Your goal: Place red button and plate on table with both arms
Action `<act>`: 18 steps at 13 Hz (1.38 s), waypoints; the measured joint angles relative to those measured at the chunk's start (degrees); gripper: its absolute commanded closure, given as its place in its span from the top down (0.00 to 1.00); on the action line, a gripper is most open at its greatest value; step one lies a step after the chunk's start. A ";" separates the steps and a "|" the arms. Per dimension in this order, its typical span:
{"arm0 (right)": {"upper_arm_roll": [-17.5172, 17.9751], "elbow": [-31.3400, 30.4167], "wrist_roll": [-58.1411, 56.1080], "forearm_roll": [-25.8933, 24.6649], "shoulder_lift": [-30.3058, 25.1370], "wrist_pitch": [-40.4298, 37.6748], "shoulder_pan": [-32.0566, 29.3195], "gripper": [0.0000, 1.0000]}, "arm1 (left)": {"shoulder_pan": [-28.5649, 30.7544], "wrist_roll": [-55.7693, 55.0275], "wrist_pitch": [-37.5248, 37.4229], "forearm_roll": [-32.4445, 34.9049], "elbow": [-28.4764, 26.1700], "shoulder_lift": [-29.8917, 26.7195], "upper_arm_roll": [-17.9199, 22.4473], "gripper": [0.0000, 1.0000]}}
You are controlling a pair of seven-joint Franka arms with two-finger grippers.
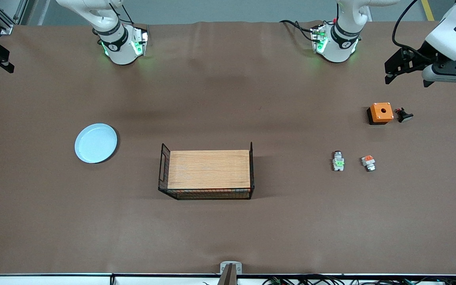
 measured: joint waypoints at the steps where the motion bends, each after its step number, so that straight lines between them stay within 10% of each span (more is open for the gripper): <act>1: 0.04 0.00 0.00 0.00 0.00 0.00 0.01 1.00 | 0.00 0.00 0.00 0.00 -0.01 0.00 0.00 1.00; 18: 0.42 0.41 0.01 0.10 1.49 0.04 0.94 1.00 | -0.01 0.00 0.03 0.00 -0.06 0.00 -0.01 1.00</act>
